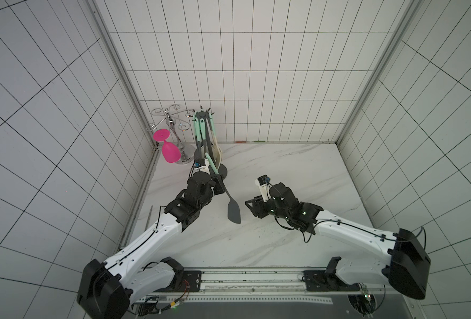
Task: Take the spatula off the kitchen utensil rack
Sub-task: Place the spatula at the center of the board.
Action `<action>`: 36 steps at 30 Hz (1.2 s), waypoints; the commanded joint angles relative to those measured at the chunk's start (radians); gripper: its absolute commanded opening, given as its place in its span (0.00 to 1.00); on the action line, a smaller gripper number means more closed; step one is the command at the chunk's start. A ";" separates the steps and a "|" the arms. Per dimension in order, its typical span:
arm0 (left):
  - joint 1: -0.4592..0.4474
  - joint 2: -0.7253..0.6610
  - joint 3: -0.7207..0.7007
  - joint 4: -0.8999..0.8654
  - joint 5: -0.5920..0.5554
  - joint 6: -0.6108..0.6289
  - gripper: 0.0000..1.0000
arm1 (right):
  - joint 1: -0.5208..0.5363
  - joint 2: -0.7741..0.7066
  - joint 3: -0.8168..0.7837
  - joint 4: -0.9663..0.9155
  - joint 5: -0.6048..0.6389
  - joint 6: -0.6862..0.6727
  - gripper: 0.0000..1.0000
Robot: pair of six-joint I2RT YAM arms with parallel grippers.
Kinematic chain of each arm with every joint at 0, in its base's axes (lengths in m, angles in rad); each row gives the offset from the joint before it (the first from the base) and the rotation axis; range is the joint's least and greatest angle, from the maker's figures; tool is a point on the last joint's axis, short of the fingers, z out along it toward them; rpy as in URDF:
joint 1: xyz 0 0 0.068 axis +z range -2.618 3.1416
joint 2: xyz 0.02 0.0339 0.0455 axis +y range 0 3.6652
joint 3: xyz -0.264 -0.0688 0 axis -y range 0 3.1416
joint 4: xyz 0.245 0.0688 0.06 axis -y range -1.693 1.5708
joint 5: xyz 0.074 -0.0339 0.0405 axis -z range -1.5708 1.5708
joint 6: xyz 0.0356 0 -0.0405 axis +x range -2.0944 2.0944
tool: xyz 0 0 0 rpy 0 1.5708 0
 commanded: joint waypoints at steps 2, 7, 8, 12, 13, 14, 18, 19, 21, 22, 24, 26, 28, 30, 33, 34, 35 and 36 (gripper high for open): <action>-0.005 -0.032 -0.014 -0.005 -0.060 -0.006 0.00 | 0.056 0.086 0.060 0.073 0.004 0.059 0.58; -0.002 -0.050 -0.057 0.034 -0.090 -0.010 0.00 | 0.095 0.159 0.087 0.080 -0.015 0.057 0.61; 0.000 -0.056 -0.063 0.043 -0.088 -0.008 0.00 | 0.096 0.169 0.088 0.084 -0.023 0.064 0.61; 0.002 -0.070 -0.065 0.023 -0.081 0.007 0.00 | 0.099 0.160 0.079 0.078 0.031 0.093 0.61; 0.003 -0.074 -0.066 0.013 -0.083 0.012 0.00 | 0.099 0.141 0.072 0.056 0.078 0.106 0.61; 0.003 -0.078 -0.072 0.007 -0.088 0.016 0.00 | 0.098 0.109 0.055 0.039 0.144 0.123 0.61; 0.009 -0.088 -0.083 -0.019 -0.104 0.018 0.00 | 0.100 -0.030 -0.011 0.025 0.267 0.116 0.61; 0.009 -0.087 -0.083 -0.025 -0.109 0.018 0.00 | 0.100 -0.048 -0.010 0.014 0.268 0.112 0.61; 0.013 -0.086 -0.085 -0.029 -0.109 0.016 0.00 | 0.111 -0.066 -0.002 0.002 0.252 0.105 0.62; 0.015 -0.086 -0.086 -0.029 -0.108 0.016 0.00 | 0.116 -0.065 -0.001 0.010 0.232 0.102 0.62; 0.021 -0.087 -0.086 -0.028 -0.097 0.016 0.00 | 0.132 -0.046 -0.005 0.059 0.171 0.102 0.64; 0.026 -0.089 -0.086 -0.026 -0.082 0.014 0.00 | 0.152 -0.011 -0.007 0.109 0.127 0.107 0.64; 0.030 -0.091 -0.086 -0.023 -0.066 0.009 0.00 | 0.171 0.040 0.010 0.122 0.108 0.114 0.64; 0.035 -0.091 -0.084 -0.025 -0.043 -0.013 0.00 | 0.181 0.107 0.043 0.111 0.088 0.126 0.64; 0.052 -0.103 -0.067 -0.037 0.040 -0.041 0.00 | 0.182 0.177 0.068 0.118 0.068 0.145 0.60; 0.052 -0.108 -0.063 -0.043 0.054 -0.042 0.00 | 0.182 0.190 0.071 0.123 0.065 0.149 0.52; 0.051 -0.116 -0.059 -0.049 0.066 -0.042 0.00 | 0.181 0.202 0.075 0.126 0.064 0.149 0.39; 0.052 -0.125 -0.056 -0.059 0.075 -0.042 0.00 | 0.181 0.209 0.080 0.125 0.063 0.150 0.27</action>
